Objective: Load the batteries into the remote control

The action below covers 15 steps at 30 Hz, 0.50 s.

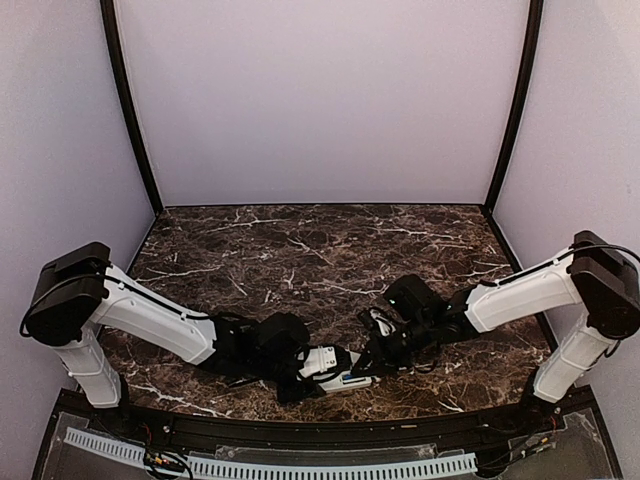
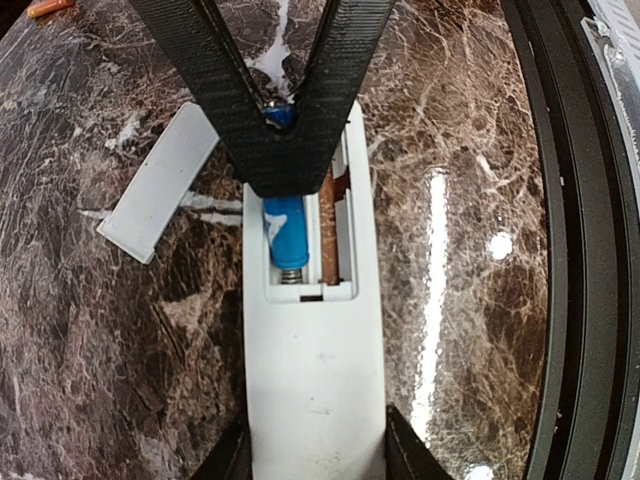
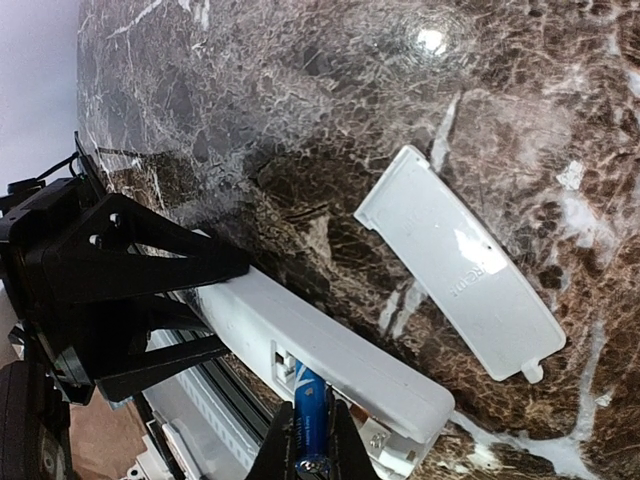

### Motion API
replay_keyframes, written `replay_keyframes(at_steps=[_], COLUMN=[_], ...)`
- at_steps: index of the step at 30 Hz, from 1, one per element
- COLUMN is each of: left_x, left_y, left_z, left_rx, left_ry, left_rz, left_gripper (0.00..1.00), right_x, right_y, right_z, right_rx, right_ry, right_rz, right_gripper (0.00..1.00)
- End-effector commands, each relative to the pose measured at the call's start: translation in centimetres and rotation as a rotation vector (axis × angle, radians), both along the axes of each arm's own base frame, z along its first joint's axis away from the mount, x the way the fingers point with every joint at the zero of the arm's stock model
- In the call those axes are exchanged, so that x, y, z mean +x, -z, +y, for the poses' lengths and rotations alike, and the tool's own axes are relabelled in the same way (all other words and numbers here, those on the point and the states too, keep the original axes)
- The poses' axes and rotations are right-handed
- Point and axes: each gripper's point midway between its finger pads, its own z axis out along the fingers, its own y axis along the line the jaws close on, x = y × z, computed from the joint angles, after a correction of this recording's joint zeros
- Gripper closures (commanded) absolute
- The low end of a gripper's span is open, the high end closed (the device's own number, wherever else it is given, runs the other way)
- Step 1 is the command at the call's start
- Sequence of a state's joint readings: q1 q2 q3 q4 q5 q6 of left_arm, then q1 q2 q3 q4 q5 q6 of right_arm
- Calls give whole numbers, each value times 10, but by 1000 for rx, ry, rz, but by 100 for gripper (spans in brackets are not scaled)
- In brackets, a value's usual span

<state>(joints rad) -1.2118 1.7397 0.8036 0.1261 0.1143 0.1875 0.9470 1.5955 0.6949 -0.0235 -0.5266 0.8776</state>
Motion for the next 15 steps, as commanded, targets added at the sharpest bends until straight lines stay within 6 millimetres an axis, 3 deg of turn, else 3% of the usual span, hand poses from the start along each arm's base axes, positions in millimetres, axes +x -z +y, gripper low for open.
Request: replay_keyframes(at_steps=[1, 5, 15], left_x=[-13, -17, -12], left_y=[19, 21, 23], left_z=[10, 8, -1], left_rx=[67, 64, 66], left_ry=[21, -2, -72], left_rz=[58, 107, 148], left_gripper=[85, 99, 100], right_x=[2, -1, -1], right_y=[13, 20, 33], right_z=[-7, -10, -20], right_rx=[-34, -29, -36], right_ry=[36, 58, 166], right_rz=[8, 31, 65], right_gripper=[100, 100, 100])
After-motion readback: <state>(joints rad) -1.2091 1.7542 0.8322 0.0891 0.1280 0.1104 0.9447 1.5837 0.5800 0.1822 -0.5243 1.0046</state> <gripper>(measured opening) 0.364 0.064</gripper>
